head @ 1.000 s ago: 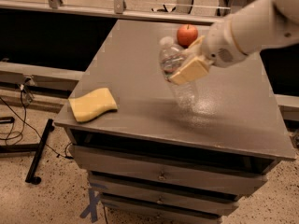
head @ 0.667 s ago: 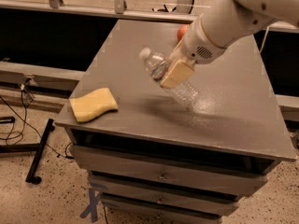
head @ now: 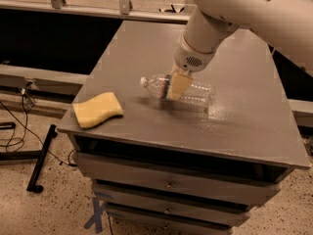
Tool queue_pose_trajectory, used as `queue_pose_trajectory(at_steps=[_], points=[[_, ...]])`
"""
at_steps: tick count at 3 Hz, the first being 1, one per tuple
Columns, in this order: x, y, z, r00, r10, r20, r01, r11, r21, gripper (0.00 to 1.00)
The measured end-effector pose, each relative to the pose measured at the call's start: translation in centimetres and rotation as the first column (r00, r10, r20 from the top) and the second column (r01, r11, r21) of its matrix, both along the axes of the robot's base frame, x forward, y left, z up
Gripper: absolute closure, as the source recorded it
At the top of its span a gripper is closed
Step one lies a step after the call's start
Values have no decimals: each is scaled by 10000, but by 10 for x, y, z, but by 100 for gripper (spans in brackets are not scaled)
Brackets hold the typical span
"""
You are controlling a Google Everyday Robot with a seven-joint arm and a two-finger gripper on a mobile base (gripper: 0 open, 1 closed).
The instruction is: Knock water bottle over
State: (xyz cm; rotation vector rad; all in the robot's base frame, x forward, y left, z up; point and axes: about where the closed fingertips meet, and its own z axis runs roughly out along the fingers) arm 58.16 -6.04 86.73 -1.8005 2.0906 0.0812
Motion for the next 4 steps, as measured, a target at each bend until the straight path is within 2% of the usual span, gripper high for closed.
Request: queue_pose_trajectory(at_steps=[1,4], points=[[8,0,-10,9997,-179,-164,173,9992,-351,83],[7,-1,-14,9988,-274,-407,257,9988,-416,13]])
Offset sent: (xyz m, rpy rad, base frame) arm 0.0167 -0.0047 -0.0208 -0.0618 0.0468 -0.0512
